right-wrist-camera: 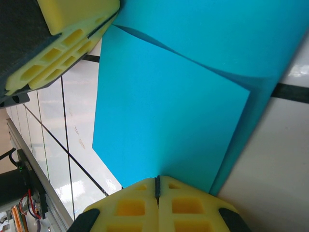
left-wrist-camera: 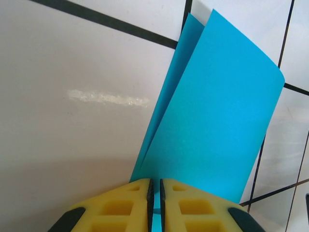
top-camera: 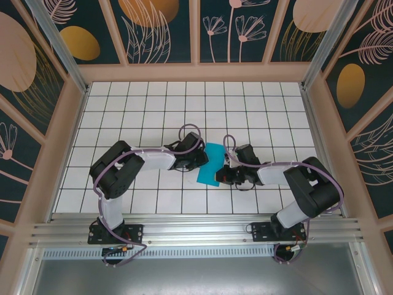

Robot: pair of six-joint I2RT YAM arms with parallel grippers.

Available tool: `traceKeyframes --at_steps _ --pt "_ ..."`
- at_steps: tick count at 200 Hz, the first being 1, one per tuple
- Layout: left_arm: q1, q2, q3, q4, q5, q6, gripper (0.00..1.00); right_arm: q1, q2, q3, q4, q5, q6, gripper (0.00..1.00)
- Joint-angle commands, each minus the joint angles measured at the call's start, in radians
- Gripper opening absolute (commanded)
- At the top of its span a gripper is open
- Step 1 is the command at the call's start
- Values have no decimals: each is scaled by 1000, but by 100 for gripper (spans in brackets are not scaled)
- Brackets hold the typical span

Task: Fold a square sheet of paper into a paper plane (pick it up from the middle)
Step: Fold the triangle a second time at the center of the table.

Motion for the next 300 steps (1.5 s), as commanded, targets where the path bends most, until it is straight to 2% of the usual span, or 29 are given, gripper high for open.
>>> traceKeyframes --at_steps 1,59,95,136,155,231,256,300 --pt "28 8 7 -21 -35 36 17 -6 12 -49 -144 42 -32 0" --pt "41 0 16 -28 -52 66 18 -7 18 -55 -127 29 -30 0" --pt "41 -74 17 -29 -84 61 19 -7 28 -37 -139 10 -54 0" --pt "24 -156 -47 144 40 49 20 -7 49 -15 -141 20 -56 0" --pt "1 -129 -47 169 103 62 19 -6 57 -10 -131 22 -44 0" --pt "-31 -3 -124 307 156 -12 17 -5 44 -22 -78 38 21 0" --pt "-31 30 -153 360 156 -59 17 -5 27 -23 -63 30 44 0" --pt "-31 31 -194 322 96 -68 16 2 -78 18 -110 17 78 3"
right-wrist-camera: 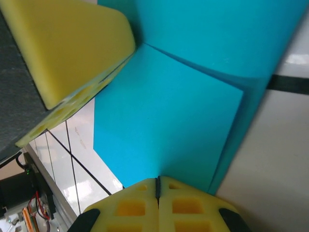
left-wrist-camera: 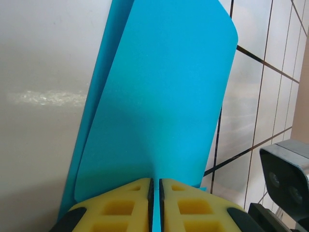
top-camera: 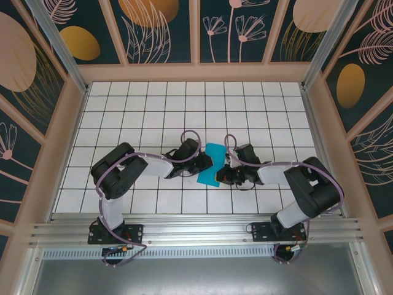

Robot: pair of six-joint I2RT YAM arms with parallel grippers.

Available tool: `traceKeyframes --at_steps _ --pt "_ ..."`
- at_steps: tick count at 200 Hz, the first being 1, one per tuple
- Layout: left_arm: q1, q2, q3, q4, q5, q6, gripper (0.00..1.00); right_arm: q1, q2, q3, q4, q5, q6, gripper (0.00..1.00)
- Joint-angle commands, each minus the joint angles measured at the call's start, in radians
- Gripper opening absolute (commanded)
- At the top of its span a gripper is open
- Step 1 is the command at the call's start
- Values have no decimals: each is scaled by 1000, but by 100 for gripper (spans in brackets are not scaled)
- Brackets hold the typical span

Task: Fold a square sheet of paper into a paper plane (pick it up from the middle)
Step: Fold the triangle a second time at the center of the table.

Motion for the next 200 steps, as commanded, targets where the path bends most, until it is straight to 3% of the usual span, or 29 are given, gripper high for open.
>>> traceKeyframes --at_steps 1,51,87,146,200 --pt "-2 24 -40 -27 -36 -17 16 7 -69 9 -78 23 31 3" --pt "-2 37 -37 -22 -23 -13 16 27 -31 8 -50 -43 36 5" --pt "-2 36 -31 -32 -25 -6 16 27 33 -10 -111 14 3 5" --pt "-2 28 -40 -55 -67 -14 15 27 -124 -138 -178 -4 -13 5" --pt "-2 0 -36 -30 -42 2 17 18 -259 -94 -249 48 3 9"
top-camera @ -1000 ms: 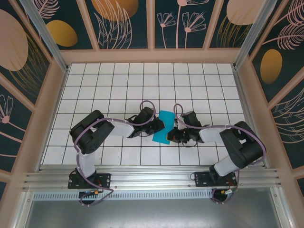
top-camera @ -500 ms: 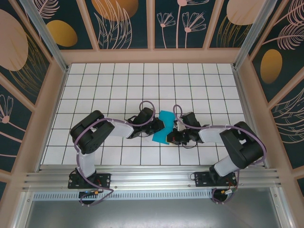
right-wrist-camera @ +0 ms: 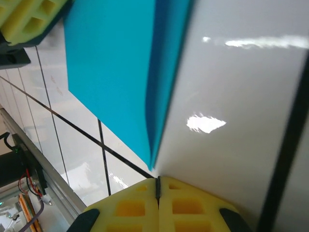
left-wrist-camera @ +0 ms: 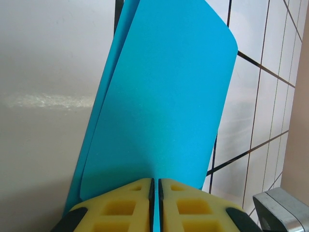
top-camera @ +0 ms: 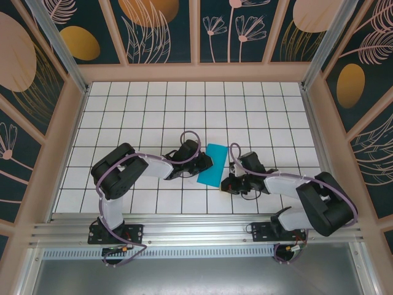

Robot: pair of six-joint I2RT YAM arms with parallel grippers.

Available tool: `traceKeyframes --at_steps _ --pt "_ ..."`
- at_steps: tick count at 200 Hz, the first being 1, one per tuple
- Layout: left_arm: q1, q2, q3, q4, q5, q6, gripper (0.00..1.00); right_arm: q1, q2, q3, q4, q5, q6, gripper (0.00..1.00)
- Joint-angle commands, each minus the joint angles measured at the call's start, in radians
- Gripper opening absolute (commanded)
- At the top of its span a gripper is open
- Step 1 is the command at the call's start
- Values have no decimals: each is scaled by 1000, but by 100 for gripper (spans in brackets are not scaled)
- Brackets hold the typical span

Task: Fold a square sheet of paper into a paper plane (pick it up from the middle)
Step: Fold the triangle a second time at the center of the table.

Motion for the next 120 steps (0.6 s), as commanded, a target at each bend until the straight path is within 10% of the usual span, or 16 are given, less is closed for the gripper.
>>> traceKeyframes --at_steps 1,120 --pt "1 0 -22 -59 -21 17 18 -6 -71 15 -92 37 4 9" --pt "1 -65 112 -194 -19 105 26 -114 81 146 106 62 84 43"
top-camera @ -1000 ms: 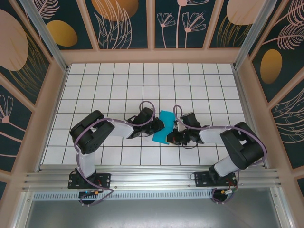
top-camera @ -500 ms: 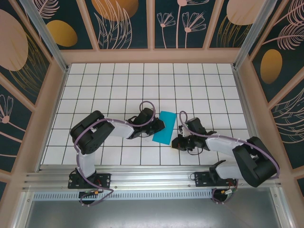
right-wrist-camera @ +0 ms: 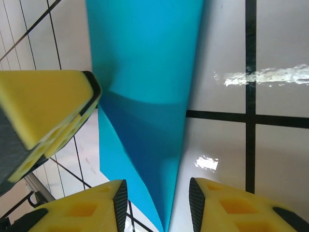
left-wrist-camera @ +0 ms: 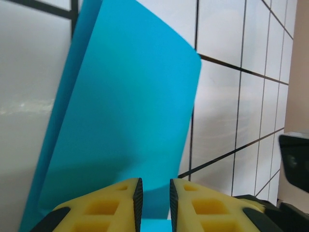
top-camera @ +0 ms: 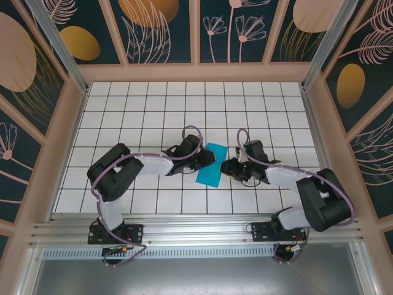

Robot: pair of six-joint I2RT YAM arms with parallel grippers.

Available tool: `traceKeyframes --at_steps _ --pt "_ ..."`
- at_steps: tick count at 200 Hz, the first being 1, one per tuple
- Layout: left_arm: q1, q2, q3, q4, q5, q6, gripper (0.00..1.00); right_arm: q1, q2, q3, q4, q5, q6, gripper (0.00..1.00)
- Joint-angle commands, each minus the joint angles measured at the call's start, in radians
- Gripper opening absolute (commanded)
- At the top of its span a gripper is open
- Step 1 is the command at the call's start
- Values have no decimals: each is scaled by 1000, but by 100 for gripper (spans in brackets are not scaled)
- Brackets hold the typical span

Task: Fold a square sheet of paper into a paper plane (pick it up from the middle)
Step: Fold the triangle a second time at the center of the table, then turn over the paper at the center of the table.

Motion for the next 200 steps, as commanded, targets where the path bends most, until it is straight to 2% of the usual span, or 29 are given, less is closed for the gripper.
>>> traceKeyframes --at_steps 1,91,111,200 --pt "0 -25 29 -70 -16 46 26 -5 18 27 46 -2 12 43" --pt "0 23 70 -130 -40 74 25 -2 110 35 130 -47 30 39" --pt "1 29 72 -130 -40 71 25 -4 117 35 140 -54 33 35" --pt "0 52 78 -143 -33 74 24 -2 141 35 198 -89 46 35"
